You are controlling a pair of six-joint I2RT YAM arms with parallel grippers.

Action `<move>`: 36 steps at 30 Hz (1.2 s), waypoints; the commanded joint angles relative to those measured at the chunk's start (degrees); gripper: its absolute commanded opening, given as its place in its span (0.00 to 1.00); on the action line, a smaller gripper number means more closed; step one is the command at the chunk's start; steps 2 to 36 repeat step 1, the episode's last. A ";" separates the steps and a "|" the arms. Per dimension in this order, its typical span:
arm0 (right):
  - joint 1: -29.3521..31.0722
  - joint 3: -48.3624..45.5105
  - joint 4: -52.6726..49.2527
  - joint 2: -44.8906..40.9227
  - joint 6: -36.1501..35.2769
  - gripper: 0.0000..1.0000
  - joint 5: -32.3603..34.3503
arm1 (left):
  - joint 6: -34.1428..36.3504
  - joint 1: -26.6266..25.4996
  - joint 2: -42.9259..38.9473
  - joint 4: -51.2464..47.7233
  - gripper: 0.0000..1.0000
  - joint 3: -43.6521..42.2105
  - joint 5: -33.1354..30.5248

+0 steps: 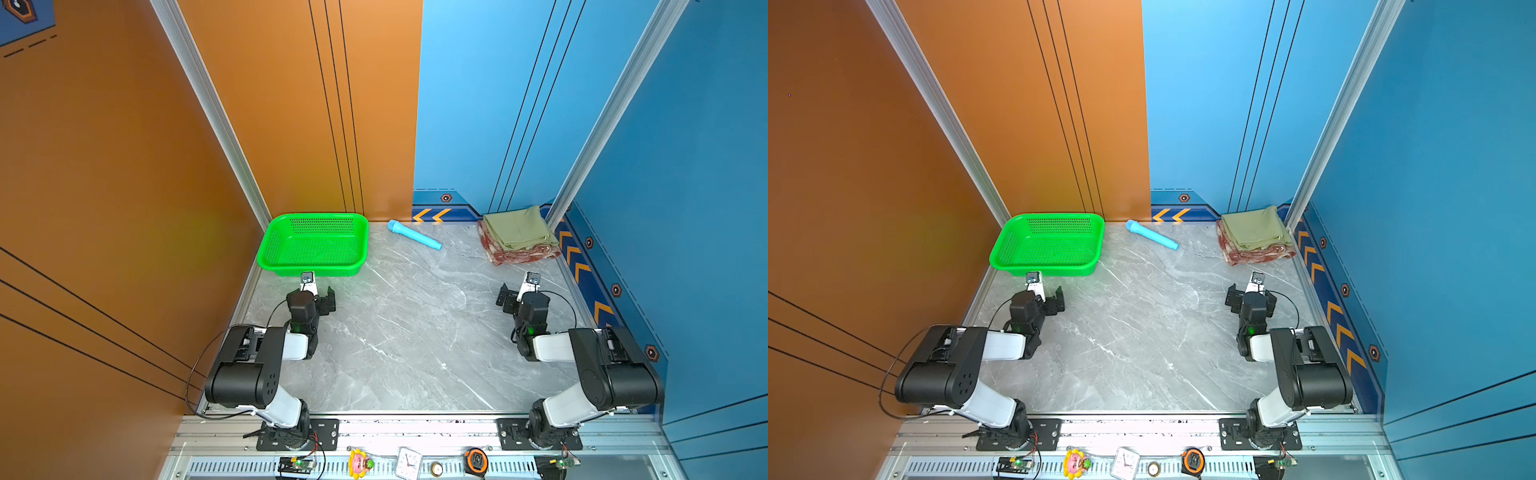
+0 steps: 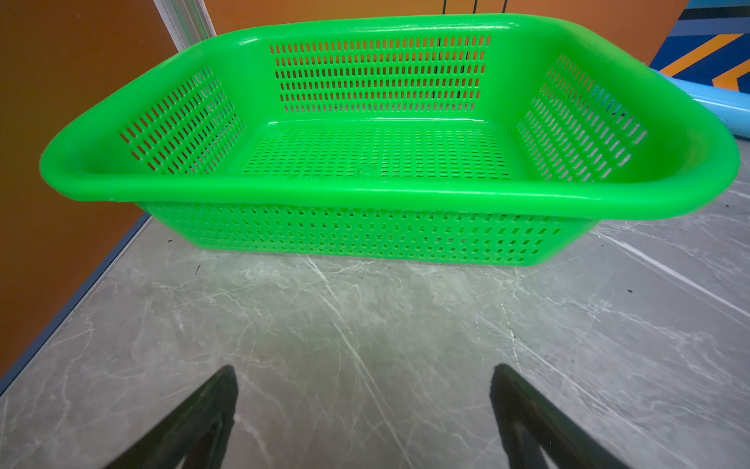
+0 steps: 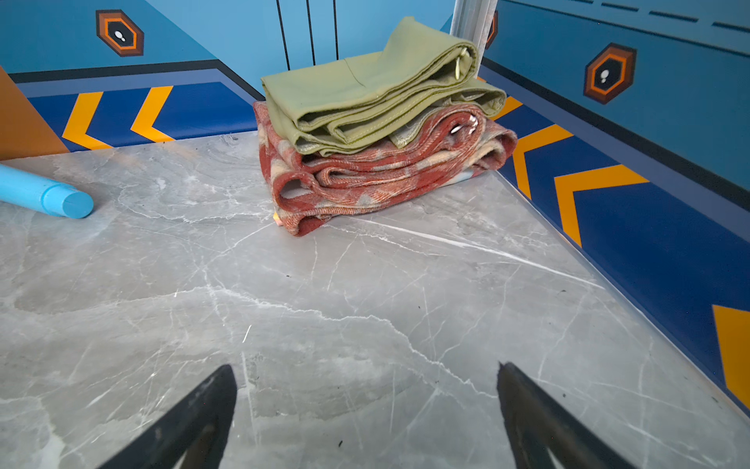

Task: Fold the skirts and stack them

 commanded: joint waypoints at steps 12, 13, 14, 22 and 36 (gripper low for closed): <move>-0.04 0.51 0.18 0.08 -0.89 1.00 -0.82 | 1.02 -0.20 0.20 0.81 0.98 0.58 -0.90; -0.04 0.51 0.18 0.08 -0.89 1.00 -0.82 | 1.02 -0.20 0.20 0.81 0.98 0.58 -0.90; -0.04 0.51 0.18 0.08 -0.89 1.00 -0.82 | 1.02 -0.20 0.20 0.81 0.98 0.58 -0.90; -0.04 0.51 0.18 0.08 -0.89 1.00 -0.82 | 1.02 -0.20 0.20 0.81 0.98 0.58 -0.90; -0.04 0.51 0.18 0.08 -0.89 1.00 -0.82 | 1.02 -0.20 0.20 0.81 0.98 0.58 -0.90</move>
